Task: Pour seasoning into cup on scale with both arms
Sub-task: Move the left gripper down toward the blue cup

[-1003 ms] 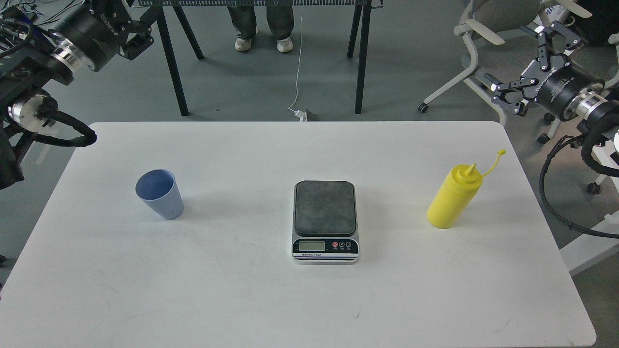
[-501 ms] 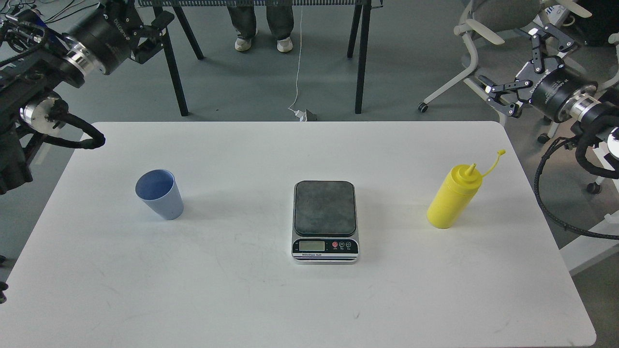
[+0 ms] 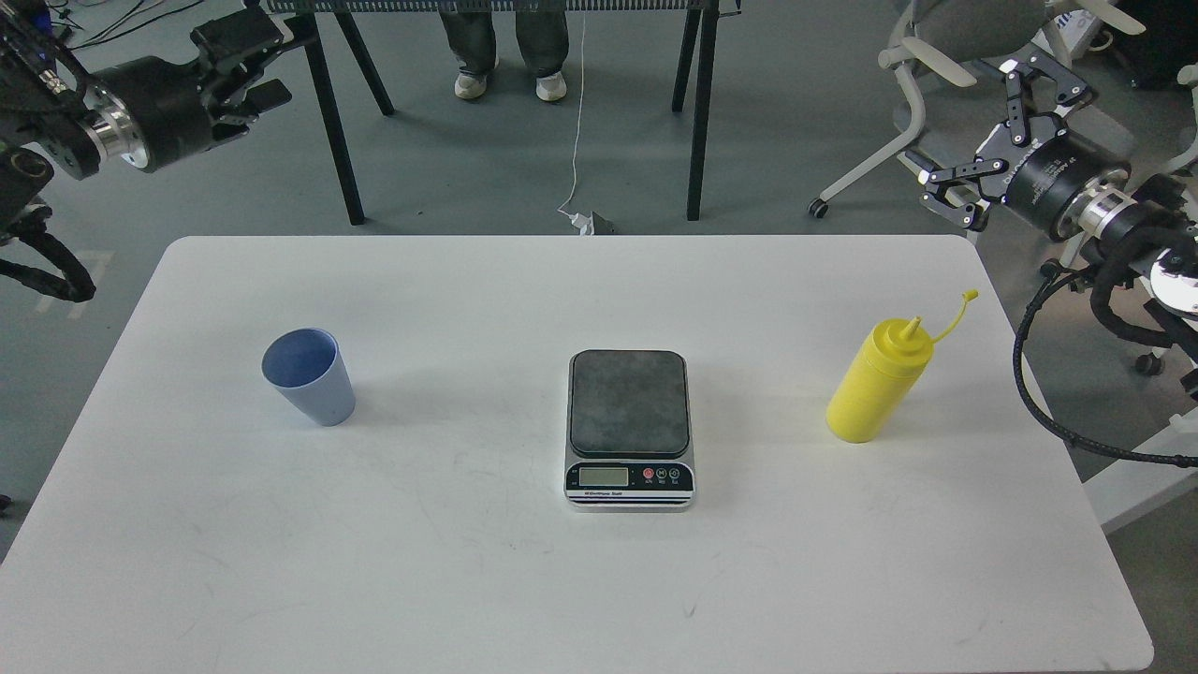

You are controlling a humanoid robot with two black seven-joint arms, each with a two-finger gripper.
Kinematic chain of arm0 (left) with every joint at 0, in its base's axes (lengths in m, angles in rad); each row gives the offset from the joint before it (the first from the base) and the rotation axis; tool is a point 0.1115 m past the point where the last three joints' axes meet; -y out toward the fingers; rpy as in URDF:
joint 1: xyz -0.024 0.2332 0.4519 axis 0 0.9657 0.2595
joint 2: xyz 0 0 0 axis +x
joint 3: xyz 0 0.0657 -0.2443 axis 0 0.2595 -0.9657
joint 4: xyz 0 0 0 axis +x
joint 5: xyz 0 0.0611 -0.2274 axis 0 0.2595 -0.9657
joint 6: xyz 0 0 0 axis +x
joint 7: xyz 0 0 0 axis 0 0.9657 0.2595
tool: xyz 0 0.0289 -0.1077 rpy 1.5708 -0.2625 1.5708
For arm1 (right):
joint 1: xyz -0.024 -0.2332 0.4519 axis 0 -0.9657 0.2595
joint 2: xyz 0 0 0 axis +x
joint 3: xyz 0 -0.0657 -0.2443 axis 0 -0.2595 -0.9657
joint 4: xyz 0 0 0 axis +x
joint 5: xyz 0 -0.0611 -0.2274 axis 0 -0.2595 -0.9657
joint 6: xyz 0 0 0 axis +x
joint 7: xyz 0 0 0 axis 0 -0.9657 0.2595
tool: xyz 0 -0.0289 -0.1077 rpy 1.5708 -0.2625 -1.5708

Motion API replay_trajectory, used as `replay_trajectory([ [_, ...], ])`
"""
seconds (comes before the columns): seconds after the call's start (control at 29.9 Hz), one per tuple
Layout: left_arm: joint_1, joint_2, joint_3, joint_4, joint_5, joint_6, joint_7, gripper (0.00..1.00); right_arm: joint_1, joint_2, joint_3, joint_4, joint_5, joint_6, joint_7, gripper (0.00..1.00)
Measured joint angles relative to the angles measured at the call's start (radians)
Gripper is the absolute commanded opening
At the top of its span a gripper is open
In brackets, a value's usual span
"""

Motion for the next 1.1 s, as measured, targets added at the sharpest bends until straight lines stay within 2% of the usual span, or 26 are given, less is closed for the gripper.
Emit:
replay_trajectory([
  [0.23, 0.014, -0.004, 0.005, -0.018, 0.084, 0.000, 0.000, 0.99, 0.000, 0.009, -0.001, -0.004, 0.000, 0.000, 0.000, 0.99],
  [0.43, 0.019, 0.061, 0.029, -0.186, 0.227, 0.009, 0.000, 0.99, -0.001, 0.006, -0.001, -0.004, 0.000, 0.000, 0.000, 0.99],
  [0.57, 0.020, 0.117, 0.077, -0.264, 0.304, 0.115, 0.000, 0.99, -0.003, 0.005, -0.001, -0.004, 0.000, 0.000, 0.000, 0.99],
  [0.67, 0.020, 0.139, 0.111, -0.277, 0.371, 0.192, 0.000, 0.99, -0.006, 0.005, 0.000, -0.004, 0.000, 0.000, 0.000, 0.99],
  [0.84, 0.026, 0.160, 0.177, -0.280, 0.502, 0.275, 0.000, 0.99, -0.008, 0.010, 0.000, -0.003, 0.000, 0.000, 0.000, 0.99],
  [1.1, 0.076, 0.163, 0.235, -0.266, 0.636, 0.330, 0.000, 0.99, -0.008, 0.015, 0.000, -0.004, 0.000, 0.000, 0.001, 0.99],
])
